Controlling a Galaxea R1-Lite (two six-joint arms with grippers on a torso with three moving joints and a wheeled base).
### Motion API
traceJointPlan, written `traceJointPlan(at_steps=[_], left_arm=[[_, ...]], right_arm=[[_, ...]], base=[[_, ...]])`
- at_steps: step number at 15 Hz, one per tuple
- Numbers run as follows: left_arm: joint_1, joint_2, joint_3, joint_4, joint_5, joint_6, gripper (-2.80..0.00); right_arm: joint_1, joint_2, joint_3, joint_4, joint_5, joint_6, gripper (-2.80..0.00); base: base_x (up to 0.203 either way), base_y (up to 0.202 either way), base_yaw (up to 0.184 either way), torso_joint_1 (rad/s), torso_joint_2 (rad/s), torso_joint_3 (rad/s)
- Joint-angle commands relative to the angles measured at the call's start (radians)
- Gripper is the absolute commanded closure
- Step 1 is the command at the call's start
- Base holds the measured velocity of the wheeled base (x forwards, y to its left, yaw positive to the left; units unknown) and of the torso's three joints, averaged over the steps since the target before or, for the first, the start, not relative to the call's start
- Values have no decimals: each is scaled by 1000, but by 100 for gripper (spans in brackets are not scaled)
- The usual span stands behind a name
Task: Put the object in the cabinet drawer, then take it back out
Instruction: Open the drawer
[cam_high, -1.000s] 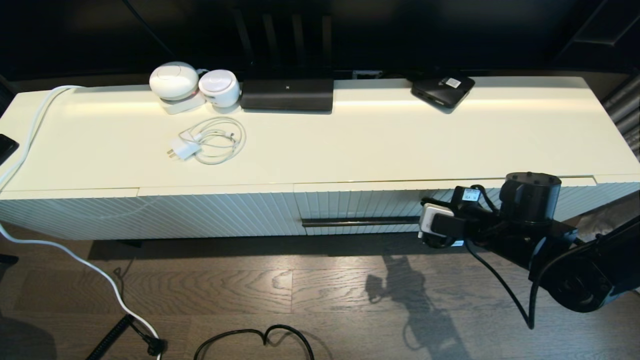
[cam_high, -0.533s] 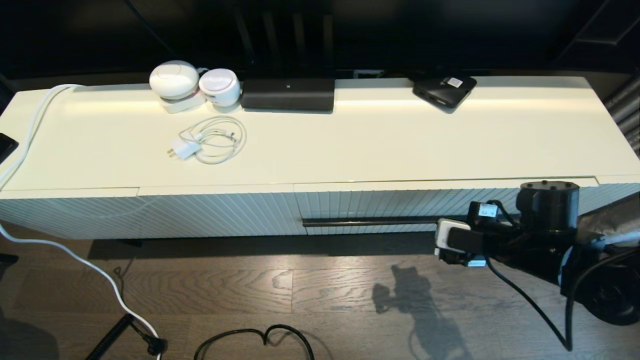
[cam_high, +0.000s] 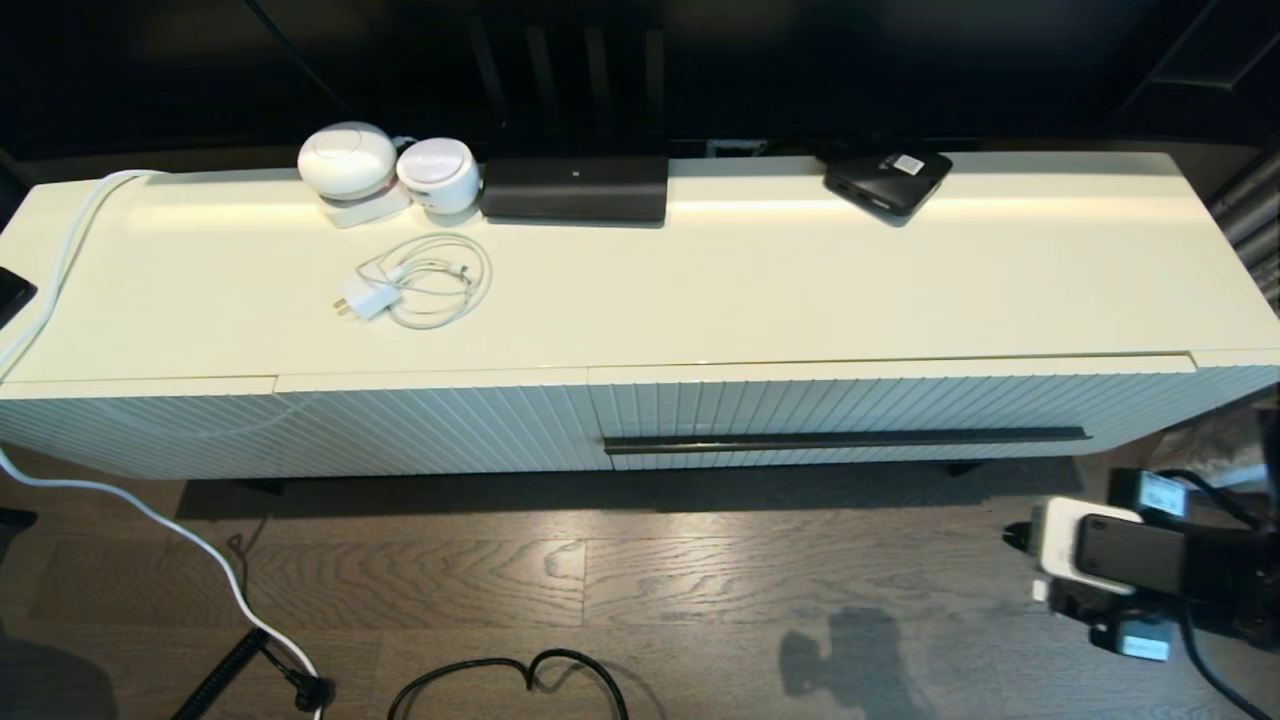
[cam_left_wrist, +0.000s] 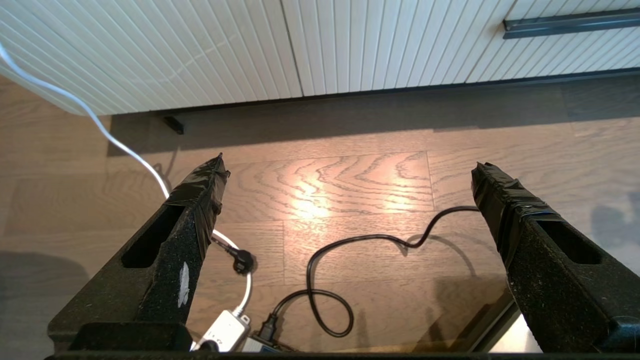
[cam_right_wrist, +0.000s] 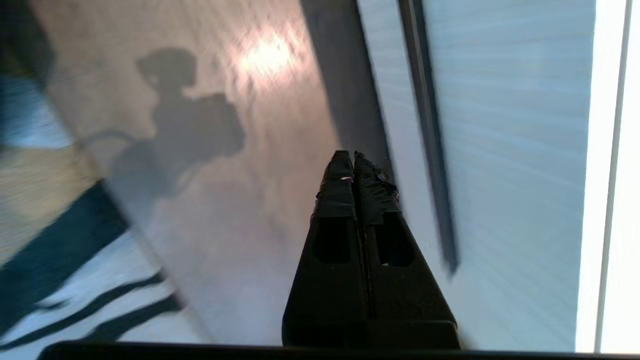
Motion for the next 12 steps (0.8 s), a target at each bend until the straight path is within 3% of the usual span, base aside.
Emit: traceJointPlan(at_steps=[1,5,7,11,12], left_arm=[[0,1,0,1,0,1,-280],[0,1,0,1,0,1,-280],[0,1,0,0,0,1,-280],[0,1,0,1,0,1,-280],[0,1,0,1,0,1,-280]], right_arm=[[-34,-213,-1,161,-5,35,0],[-209,-480,-2,472,-4,142,0],[-236,-566,8,567,2,186,0],[-208,-580,-2,626,29,37,0],[-205,-555,0,612,49,8,-280]], base=[[0,0,0,0,0,0],[0,0,0,0,0,0],[0,0,0,0,0,0],[0,0,0,0,0,0],[0,0,0,0,0,0]])
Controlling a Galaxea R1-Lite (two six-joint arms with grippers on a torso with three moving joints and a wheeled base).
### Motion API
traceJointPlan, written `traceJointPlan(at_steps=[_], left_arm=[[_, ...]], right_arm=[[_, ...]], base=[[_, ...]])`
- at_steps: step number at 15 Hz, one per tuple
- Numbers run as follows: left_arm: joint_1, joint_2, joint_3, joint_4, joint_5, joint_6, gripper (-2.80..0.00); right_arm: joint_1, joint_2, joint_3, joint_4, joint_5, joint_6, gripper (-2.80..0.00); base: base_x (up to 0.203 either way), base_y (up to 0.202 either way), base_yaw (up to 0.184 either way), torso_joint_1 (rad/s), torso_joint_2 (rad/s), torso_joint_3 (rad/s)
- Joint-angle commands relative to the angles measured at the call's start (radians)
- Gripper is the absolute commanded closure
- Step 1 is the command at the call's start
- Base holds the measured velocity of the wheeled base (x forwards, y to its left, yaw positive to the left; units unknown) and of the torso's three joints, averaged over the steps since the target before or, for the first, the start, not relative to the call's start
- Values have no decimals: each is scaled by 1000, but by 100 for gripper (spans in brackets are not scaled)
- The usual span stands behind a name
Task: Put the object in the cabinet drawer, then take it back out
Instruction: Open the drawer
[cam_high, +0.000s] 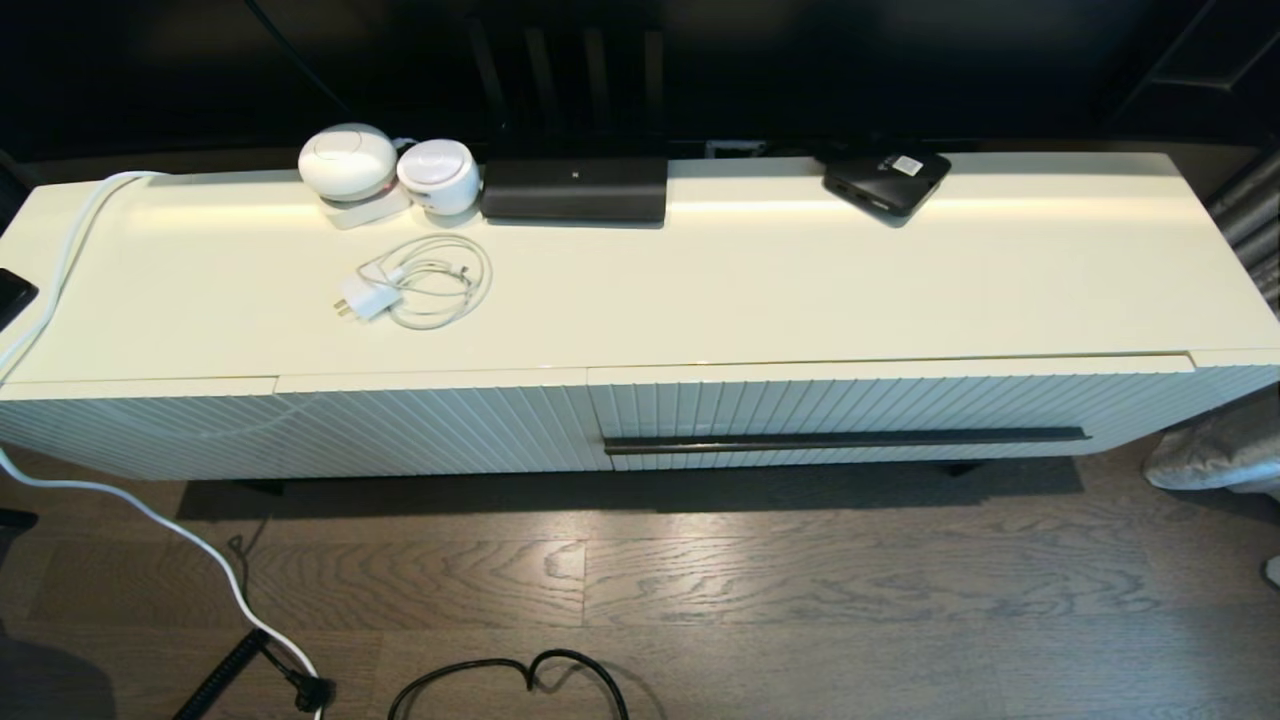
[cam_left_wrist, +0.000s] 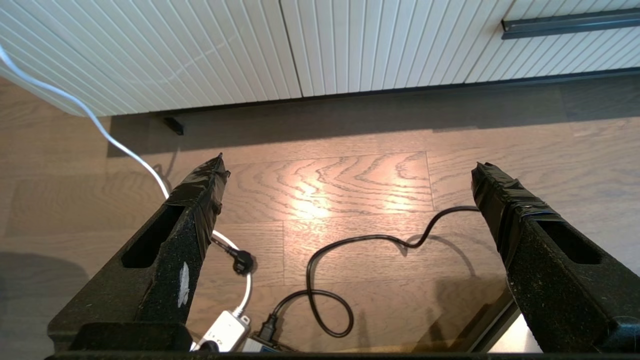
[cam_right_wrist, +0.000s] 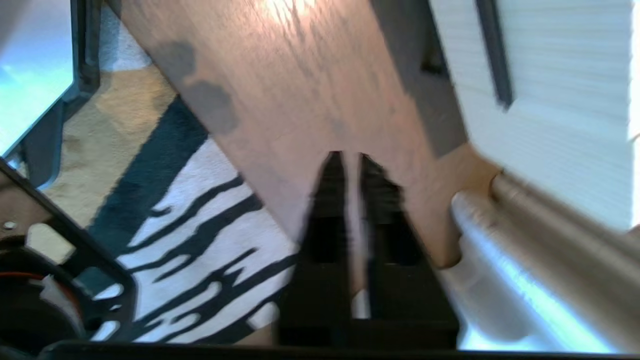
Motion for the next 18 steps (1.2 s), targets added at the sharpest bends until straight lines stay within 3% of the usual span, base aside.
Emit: traceJointPlan(at_steps=[1,4,10,13,18], left_arm=[[0,1,0,0,0,0,-280],[0,1,0,0,0,0,-280],[0,1,0,0,0,0,-280],[0,1,0,1,0,0,-280],[0,1,0,1,0,0,-280]], right_arm=[[5,41,4,-24,18,-49,-280],[11,206,5,-194,44,-133,-280],[191,657,-68,-659,59,-119,-280],[285,757,-111,-732,54,-90,-280],[300,877,-67,-869,50,-90,-280]], base=[[0,0,0,0,0,0],[0,0,0,0,0,0],[0,0,0,0,0,0],[0,0,0,0,0,0],[0,0,0,0,0,0]])
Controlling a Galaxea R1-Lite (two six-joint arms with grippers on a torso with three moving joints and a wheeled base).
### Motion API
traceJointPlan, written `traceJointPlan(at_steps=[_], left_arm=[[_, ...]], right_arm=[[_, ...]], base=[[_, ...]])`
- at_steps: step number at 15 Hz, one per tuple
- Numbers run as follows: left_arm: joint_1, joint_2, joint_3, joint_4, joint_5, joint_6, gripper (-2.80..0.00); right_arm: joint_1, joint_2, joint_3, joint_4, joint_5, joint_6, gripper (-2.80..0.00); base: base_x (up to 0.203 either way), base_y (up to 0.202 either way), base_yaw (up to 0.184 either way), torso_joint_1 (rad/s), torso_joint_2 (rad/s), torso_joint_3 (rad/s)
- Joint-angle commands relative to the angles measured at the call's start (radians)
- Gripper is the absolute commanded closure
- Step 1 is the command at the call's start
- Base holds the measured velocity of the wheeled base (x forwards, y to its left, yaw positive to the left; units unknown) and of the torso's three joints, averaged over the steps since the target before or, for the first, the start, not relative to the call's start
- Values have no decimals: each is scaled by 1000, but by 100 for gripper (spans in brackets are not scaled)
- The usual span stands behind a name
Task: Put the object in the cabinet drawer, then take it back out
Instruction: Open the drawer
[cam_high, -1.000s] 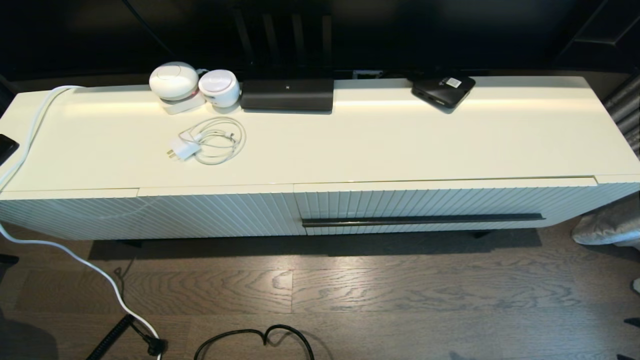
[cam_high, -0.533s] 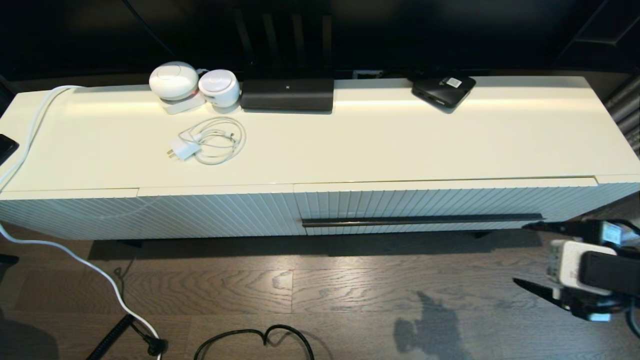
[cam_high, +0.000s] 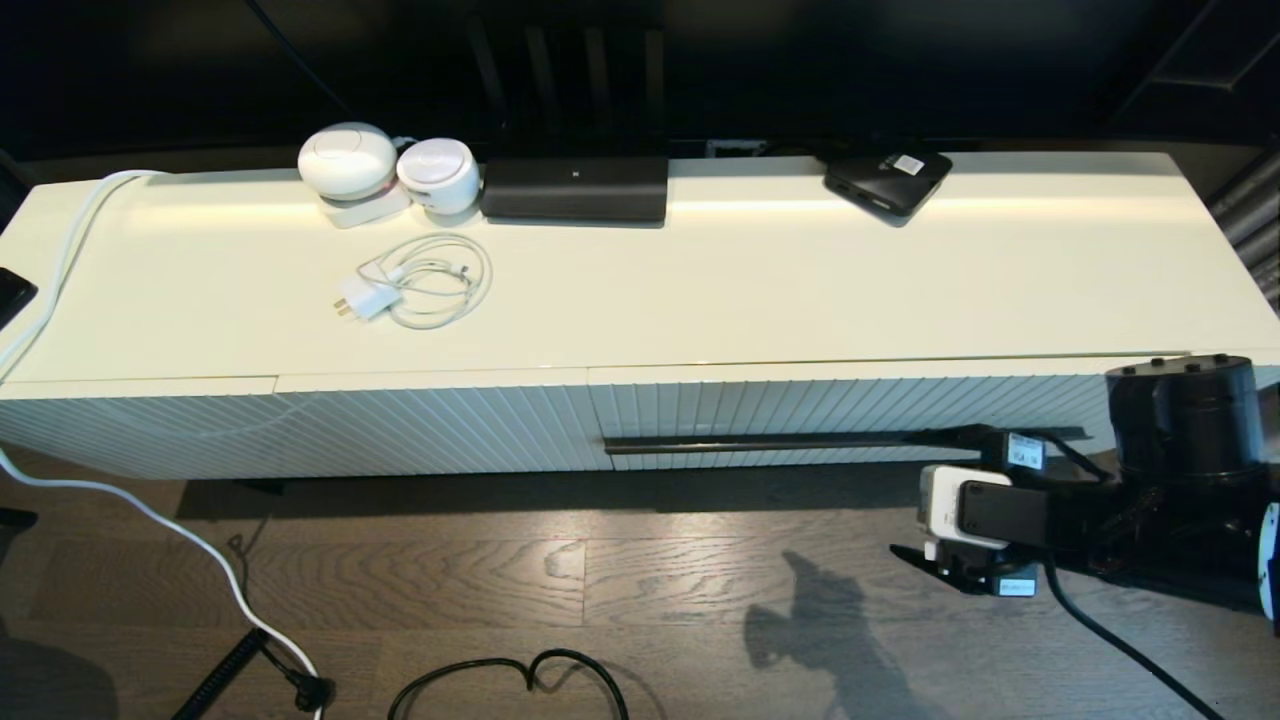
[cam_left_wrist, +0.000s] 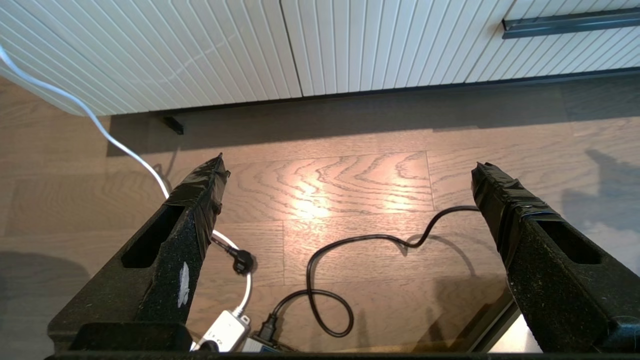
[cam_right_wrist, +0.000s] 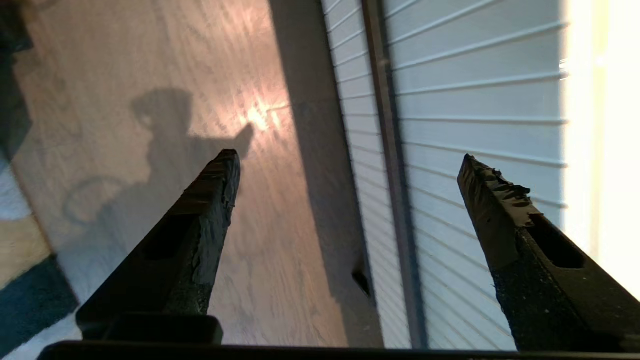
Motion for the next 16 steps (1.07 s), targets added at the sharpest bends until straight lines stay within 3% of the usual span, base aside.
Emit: traceJointPlan(at_steps=[1,16], left_arm=[[0,1,0,0,0,0,-280],[0,1,0,-1,0,0,-280]], right_arm=[[0,48,13,-5,1,-20,-280],[-26,335,51,-384,-3,-60,-280]], base=[[0,0,0,0,0,0],[0,0,0,0,0,0]])
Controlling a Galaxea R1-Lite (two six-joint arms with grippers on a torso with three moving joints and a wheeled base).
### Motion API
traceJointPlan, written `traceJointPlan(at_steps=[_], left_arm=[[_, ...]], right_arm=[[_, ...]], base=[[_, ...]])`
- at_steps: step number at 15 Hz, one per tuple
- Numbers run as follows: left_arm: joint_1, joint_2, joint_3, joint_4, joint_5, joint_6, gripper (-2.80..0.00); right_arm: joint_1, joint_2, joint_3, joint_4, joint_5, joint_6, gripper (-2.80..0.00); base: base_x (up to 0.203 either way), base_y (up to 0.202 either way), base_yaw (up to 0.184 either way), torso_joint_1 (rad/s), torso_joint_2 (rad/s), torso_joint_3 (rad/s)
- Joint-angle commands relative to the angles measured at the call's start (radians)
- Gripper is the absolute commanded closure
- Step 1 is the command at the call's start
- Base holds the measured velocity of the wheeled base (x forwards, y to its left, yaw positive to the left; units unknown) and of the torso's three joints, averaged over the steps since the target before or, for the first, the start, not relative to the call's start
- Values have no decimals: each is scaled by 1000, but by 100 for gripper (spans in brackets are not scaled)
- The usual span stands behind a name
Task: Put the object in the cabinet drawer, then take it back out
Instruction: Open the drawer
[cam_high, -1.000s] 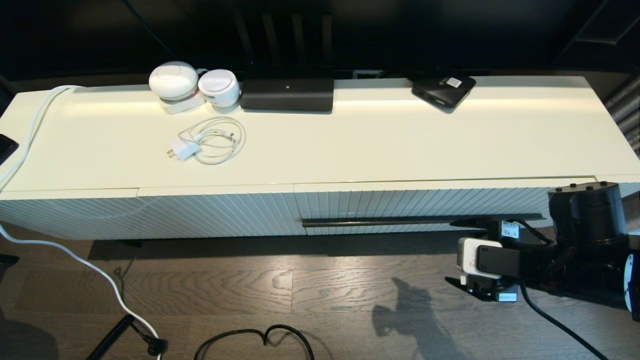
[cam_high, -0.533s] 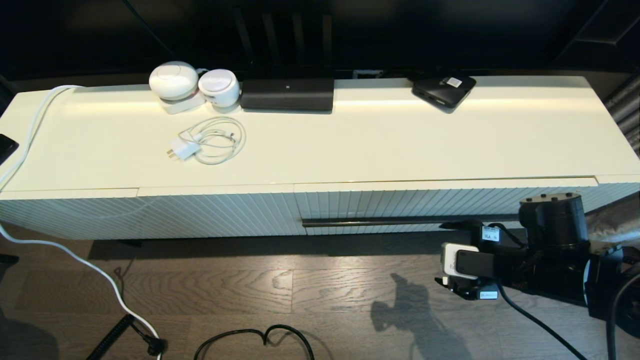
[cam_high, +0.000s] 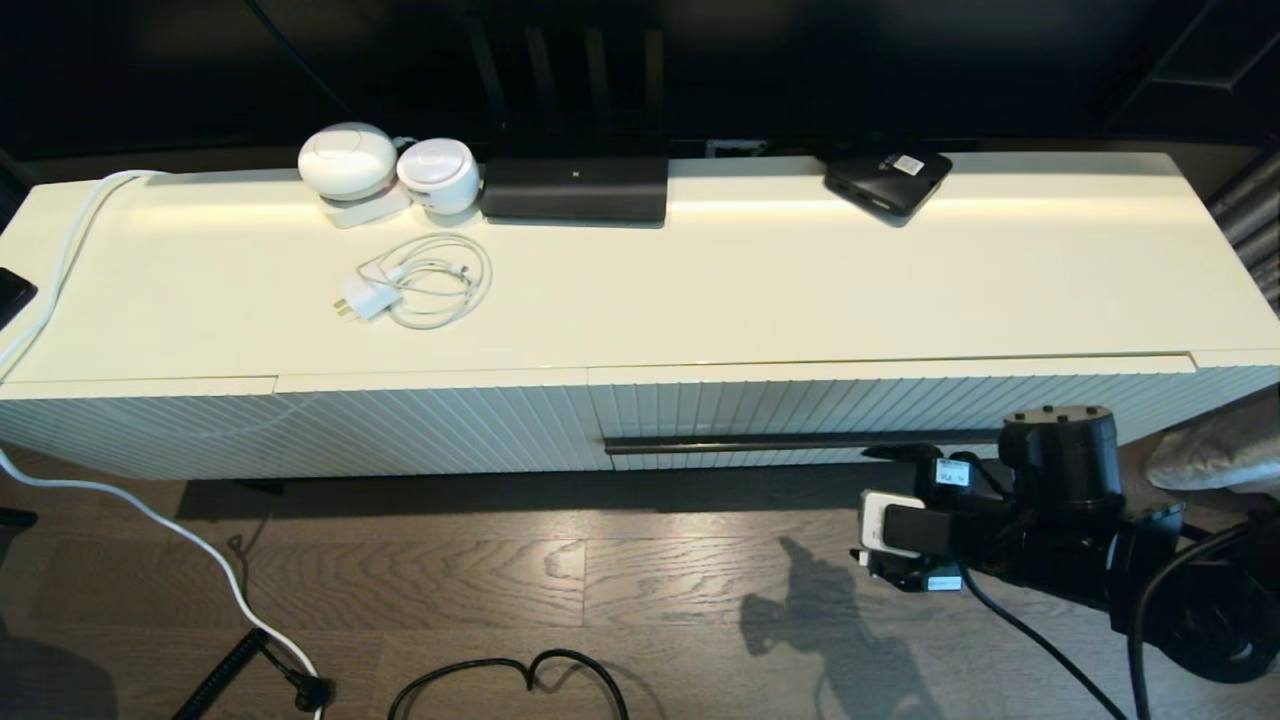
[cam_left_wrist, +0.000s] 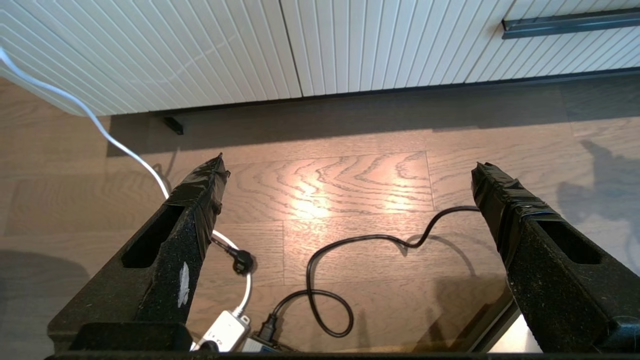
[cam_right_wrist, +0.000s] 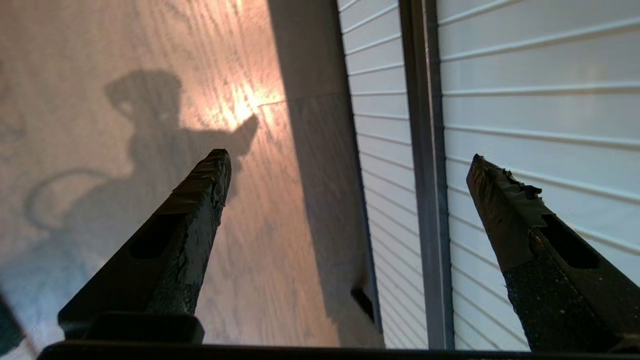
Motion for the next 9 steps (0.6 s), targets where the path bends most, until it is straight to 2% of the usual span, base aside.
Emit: traceJointPlan(at_steps=[1,9], left_arm=[[0,1,0,-1,0,1,-280],[0,1,0,-1,0,1,-280]], right_arm=[[0,47,1,-26,2,-7,-280],[-13,167,-31,-123,2,-7,-280]], base=[[0,0,0,0,0,0],[0,0,0,0,0,0]])
